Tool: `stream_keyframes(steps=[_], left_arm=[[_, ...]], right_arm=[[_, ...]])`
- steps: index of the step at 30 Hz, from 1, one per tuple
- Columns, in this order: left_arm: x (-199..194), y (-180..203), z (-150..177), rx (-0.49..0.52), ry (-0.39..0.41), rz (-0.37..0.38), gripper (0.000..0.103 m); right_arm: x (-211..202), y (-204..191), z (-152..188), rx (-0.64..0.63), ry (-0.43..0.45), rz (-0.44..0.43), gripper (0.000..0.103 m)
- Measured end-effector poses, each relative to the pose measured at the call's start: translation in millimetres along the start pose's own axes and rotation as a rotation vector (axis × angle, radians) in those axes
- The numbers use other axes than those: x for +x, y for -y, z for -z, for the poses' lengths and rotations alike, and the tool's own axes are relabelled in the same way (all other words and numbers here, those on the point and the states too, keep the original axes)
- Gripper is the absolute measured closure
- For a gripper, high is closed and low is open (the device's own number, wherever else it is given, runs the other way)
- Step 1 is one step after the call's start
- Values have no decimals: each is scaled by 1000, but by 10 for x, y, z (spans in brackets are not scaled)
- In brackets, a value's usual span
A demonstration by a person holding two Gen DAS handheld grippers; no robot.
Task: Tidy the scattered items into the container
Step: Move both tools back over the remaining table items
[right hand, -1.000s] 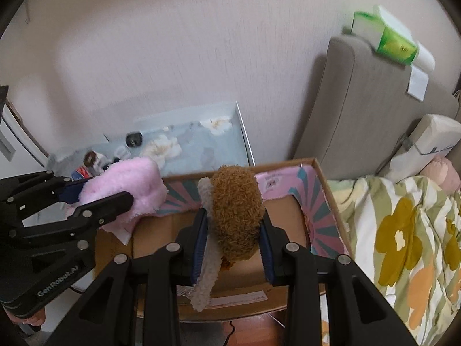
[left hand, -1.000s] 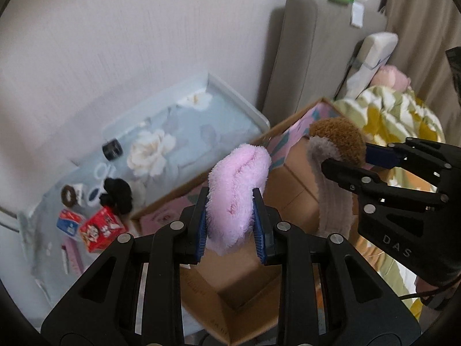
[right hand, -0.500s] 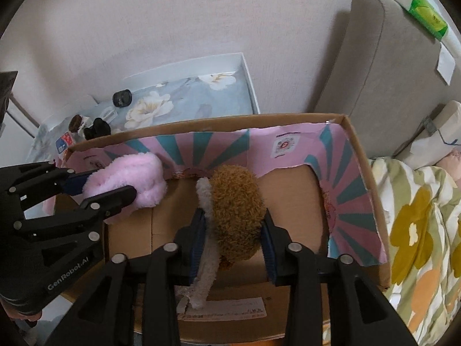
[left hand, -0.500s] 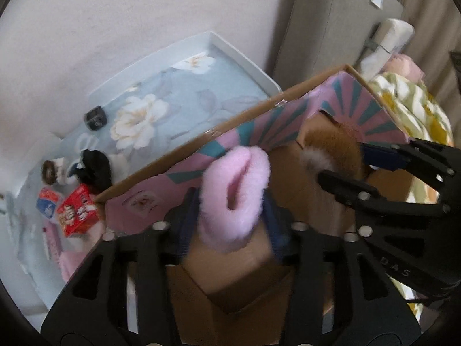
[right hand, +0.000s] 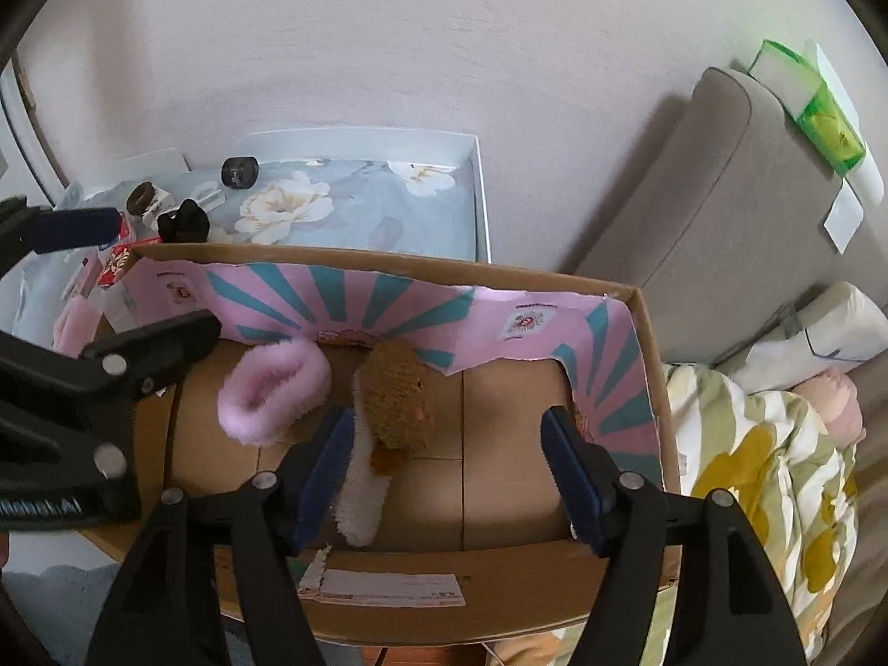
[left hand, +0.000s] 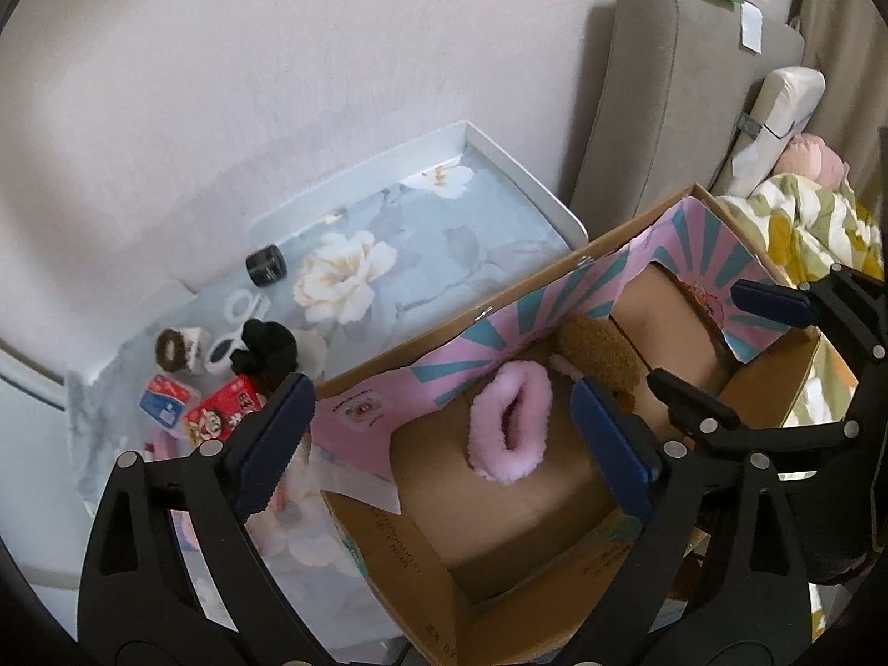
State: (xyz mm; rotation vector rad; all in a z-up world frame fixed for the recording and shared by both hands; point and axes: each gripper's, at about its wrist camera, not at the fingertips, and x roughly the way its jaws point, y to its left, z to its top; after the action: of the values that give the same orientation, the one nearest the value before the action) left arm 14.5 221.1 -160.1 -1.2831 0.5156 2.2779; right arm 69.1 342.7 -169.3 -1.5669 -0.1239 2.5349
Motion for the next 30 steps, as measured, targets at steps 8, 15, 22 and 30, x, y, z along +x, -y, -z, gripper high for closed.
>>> stream_keyframes(steps=[8, 15, 22, 30], left_arm=[[-163, -26, 12, 11, 33, -22, 9], [-344, -212, 46, -14, 66, -44, 9], [-646, -694, 120, -98, 98, -81, 9], [-1110, -1624, 401, -239, 151, -158, 9]], right_arm=[[-90, 15, -32, 14, 21, 8, 37], [-244, -12, -102, 15, 55, 22, 37], [-387, -181, -223, -4, 96, 10, 37], [-676, -605, -432, -55, 176, -50, 37]])
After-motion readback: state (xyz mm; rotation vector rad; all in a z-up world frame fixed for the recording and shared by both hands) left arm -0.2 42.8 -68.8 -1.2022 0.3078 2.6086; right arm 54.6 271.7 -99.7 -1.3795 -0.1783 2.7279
